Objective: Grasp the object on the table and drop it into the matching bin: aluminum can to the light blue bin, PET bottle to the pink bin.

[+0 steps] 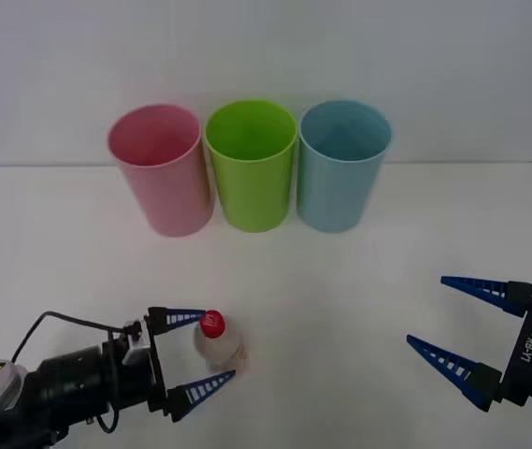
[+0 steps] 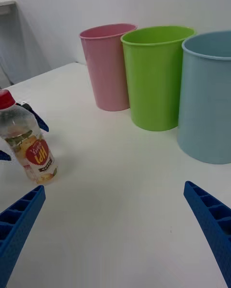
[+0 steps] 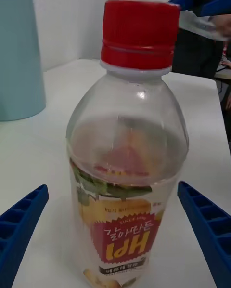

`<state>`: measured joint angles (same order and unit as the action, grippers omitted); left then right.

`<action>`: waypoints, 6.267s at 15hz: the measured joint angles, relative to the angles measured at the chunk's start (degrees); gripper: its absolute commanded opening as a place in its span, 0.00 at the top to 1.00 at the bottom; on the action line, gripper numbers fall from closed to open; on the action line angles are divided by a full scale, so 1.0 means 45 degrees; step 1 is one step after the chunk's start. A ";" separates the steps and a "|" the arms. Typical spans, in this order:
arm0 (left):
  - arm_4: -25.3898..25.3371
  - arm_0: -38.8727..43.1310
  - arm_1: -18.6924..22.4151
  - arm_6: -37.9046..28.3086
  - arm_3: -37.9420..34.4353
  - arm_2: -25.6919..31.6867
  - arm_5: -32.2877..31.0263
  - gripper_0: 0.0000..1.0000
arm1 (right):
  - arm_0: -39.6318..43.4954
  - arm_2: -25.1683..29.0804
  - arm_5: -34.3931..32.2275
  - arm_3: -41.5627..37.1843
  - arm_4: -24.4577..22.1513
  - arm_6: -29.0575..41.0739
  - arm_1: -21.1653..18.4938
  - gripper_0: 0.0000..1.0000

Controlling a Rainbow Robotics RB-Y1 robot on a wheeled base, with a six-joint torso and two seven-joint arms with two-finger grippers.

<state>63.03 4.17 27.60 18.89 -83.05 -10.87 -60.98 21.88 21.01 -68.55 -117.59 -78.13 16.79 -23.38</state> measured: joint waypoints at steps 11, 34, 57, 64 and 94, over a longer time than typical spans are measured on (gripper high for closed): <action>0.0069 -0.0551 -0.0142 -0.0677 0.0000 -0.0554 0.1052 0.52 | 0.0000 0.0000 0.0000 0.0000 0.0000 0.0000 0.0000 0.00; -0.2410 -0.0969 0.3547 -0.5834 -0.5541 0.2202 0.4412 0.99 | 0.0000 0.0000 0.0000 -0.0001 0.0000 0.0000 0.0000 0.00; 0.0141 -0.7274 0.3339 -0.8833 -0.0431 0.0928 0.8278 1.00 | 0.0000 0.0000 0.0000 -0.0001 -0.0001 0.0000 0.0000 0.00; 0.0764 -0.7270 0.3069 -0.8848 -0.0305 0.0926 0.8401 0.85 | 0.0000 0.0000 0.0000 -0.0001 -0.0001 0.0000 0.0000 0.00; -0.3372 -0.2653 0.4100 -0.7471 -0.1839 0.4866 0.1581 0.00 | 0.0000 0.0000 0.0000 -0.0001 0.0000 0.0000 0.0000 0.00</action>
<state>47.86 -7.77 46.05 -14.73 -91.33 11.03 -53.87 21.88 21.01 -68.56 -117.60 -78.14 16.79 -23.38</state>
